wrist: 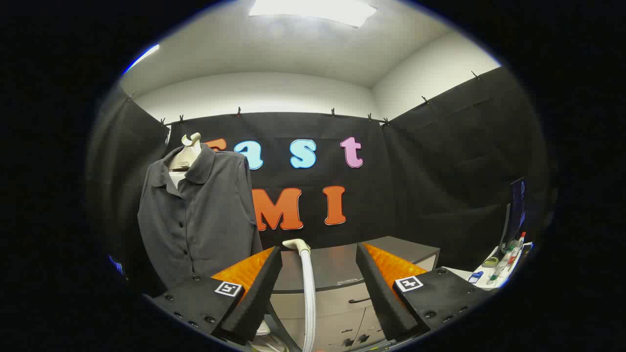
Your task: Iron the clothes twice with a garment steamer, once on the left side and once on the right side.
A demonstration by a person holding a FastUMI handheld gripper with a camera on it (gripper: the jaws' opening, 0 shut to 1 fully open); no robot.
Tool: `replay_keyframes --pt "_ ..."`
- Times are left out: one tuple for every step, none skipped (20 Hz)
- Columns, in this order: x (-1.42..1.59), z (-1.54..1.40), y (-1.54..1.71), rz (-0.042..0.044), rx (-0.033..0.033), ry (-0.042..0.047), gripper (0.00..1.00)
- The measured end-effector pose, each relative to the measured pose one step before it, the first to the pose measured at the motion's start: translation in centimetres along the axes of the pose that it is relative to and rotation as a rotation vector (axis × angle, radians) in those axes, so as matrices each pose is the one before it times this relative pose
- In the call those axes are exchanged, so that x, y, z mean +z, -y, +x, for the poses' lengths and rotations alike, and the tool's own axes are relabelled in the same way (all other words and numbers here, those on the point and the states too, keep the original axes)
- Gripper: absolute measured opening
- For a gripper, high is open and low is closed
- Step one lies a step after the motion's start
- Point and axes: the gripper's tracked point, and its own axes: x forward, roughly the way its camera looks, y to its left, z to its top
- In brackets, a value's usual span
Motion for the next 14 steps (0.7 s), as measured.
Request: replay_keyframes --pt "-0.064 0.021 -0.123 0.00118 0.00184 -0.00145 0.98" --pt "-0.028 -0.025 0.038 0.00054 0.00135 -0.00082 0.98" --pt "0.044 -0.035 -0.054 -0.00016 0.00092 -0.00059 0.98" --pt "0.033 0.010 -0.002 -0.00050 0.00129 0.00023 0.98" --pt "0.068 -0.017 -0.026 -0.00046 0.00132 0.00125 0.98" --pt "0.063 -0.084 -0.060 -0.00011 0.00097 0.00193 0.98" --pt "0.035 -0.048 -0.045 -0.00019 0.00081 0.00164 0.98" --pt "0.148 -0.053 -0.077 -0.00047 0.00160 0.00207 0.98" --pt "0.036 0.037 -0.004 -0.00118 0.00072 0.00148 0.98" --pt "0.078 -0.035 -0.024 -0.00122 0.00052 0.00147 0.98" --pt "0.038 -0.057 -0.052 -0.00109 0.00052 0.00090 0.98" --pt "0.009 -0.065 -0.072 -0.00063 0.00059 0.00040 0.98" --pt "0.086 -0.043 -0.079 -0.00042 0.00143 0.00171 0.98" --pt "0.063 -0.059 -0.043 -0.00036 0.00123 0.00271 0.98"
